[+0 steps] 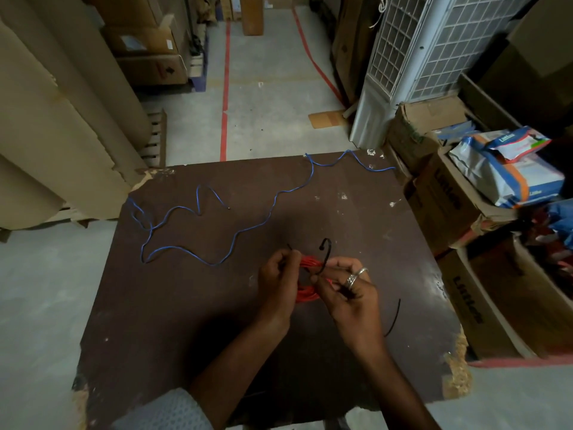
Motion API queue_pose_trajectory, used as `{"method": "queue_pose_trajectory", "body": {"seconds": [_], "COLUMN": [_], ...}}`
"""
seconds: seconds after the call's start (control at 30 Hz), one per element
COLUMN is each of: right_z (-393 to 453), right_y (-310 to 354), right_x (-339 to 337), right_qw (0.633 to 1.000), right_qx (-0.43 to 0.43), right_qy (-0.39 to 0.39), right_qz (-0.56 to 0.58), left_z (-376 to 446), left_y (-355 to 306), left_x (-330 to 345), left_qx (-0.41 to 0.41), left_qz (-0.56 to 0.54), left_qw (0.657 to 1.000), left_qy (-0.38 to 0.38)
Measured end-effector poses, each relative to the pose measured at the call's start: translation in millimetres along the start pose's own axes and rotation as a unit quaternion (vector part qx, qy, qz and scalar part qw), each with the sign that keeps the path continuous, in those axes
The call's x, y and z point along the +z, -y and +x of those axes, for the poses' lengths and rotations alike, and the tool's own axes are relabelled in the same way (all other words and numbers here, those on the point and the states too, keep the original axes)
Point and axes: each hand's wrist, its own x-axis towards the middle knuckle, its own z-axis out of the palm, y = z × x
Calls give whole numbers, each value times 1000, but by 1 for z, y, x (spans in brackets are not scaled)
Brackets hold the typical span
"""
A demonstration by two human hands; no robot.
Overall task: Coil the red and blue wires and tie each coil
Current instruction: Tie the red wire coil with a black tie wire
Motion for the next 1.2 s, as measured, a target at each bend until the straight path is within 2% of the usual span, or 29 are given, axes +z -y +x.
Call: {"method": "queue_pose_trajectory", "body": {"seconds": [0.13,0.17,0.27,0.33,0.6,0.73,0.97,1.2], "right_z": [1,3,12,19,36,43,47,49], "right_y": [9,14,35,46,59,67,80,74], "right_x": [-3,-5,-12,-17,-35,-45,-56,-43], "right_qw": [998,999,987,979,992,994,984,975], "right_qx": [4,16,98,116,115,104,141,192], "right_qy": [-11,-12,-13,-8,25,22,96,65], "right_qz": [-56,-38,125,167,47,-2,48,90], "left_z": [3,3,2,0,-7,-3,1,0], "left_y": [3,3,3,0,-16,-18,-25,-34], "left_x": [-5,-6,-8,-9,-14,-20,-23,-20], "left_qx": [105,127,160,180,284,305,362,444], "left_qz": [53,68,110,132,233,256,277,318], "left_qw": [993,989,980,974,930,917,890,838], "left_qy": [16,21,36,37,26,23,14,6]}}
